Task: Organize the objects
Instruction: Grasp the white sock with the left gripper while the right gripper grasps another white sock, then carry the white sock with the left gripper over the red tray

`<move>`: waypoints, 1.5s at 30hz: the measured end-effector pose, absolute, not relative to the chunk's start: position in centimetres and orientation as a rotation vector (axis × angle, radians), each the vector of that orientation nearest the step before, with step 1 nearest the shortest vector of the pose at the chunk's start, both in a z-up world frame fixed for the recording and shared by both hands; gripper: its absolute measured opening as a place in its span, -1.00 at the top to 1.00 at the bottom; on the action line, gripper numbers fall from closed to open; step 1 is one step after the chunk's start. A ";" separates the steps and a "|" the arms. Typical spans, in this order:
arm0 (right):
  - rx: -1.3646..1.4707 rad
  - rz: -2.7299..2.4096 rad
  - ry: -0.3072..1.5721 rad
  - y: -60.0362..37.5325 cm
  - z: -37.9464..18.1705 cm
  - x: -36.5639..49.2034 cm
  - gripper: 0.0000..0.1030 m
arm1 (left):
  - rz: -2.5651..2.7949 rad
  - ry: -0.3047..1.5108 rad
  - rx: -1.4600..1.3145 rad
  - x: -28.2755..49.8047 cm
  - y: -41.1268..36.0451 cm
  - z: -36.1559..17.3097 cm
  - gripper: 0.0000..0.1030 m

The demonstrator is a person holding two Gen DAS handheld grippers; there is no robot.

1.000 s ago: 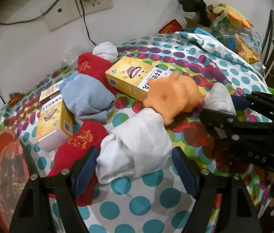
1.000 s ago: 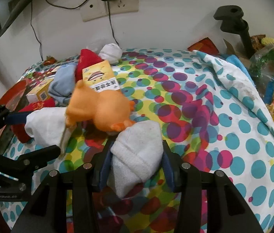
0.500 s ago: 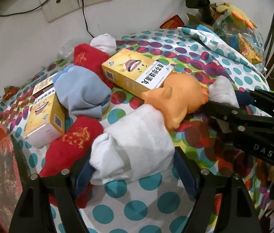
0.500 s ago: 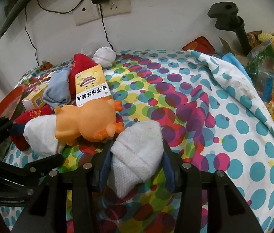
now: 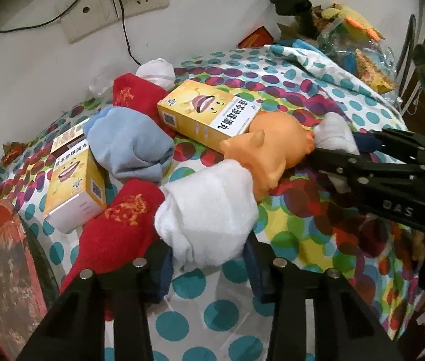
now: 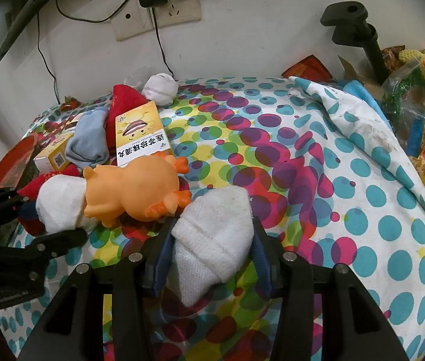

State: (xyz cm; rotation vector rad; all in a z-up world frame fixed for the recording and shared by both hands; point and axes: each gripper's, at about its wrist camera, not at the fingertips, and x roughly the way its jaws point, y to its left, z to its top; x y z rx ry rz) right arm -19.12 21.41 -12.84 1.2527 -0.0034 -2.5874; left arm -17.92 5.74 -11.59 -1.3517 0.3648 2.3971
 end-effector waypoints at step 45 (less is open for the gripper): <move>1.282 -2.650 0.072 20.7 -12.8 -19.4 0.22 | 2.630 0.076 -1.392 -13.3 -4.9 -4.5 0.24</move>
